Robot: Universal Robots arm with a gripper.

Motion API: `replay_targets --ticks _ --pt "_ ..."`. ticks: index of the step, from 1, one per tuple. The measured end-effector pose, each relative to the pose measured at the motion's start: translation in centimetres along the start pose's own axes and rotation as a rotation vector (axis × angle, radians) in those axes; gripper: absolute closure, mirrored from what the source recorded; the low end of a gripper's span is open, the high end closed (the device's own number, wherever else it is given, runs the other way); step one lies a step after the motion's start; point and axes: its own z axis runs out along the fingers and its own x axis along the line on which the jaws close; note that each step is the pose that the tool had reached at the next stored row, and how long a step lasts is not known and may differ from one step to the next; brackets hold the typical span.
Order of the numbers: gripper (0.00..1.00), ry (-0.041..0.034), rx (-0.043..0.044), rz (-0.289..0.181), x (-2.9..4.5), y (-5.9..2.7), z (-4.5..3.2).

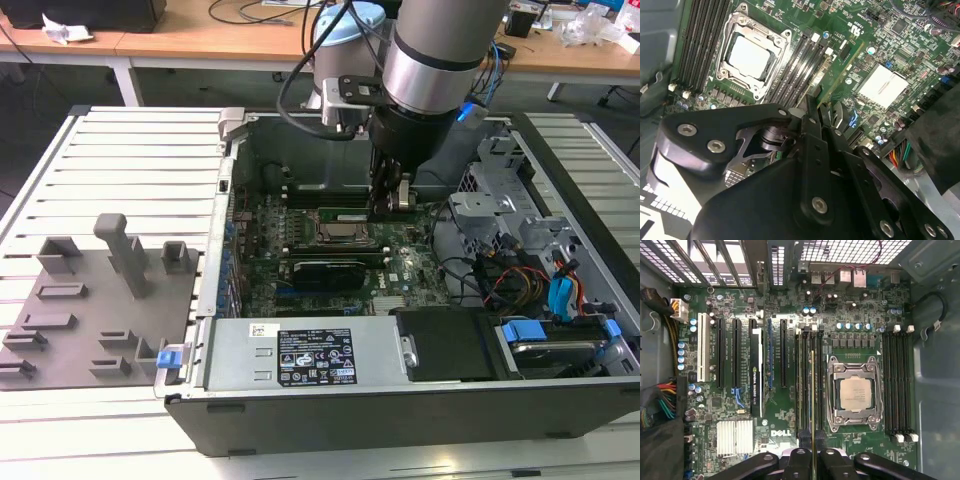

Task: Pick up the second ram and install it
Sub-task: 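Insert the second ram into the second slot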

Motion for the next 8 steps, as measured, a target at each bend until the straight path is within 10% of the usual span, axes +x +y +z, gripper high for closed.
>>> replay_targets --ticks 8 --pt "0.86 0.0 0.0 0.0 0.06 -0.04 0.69"
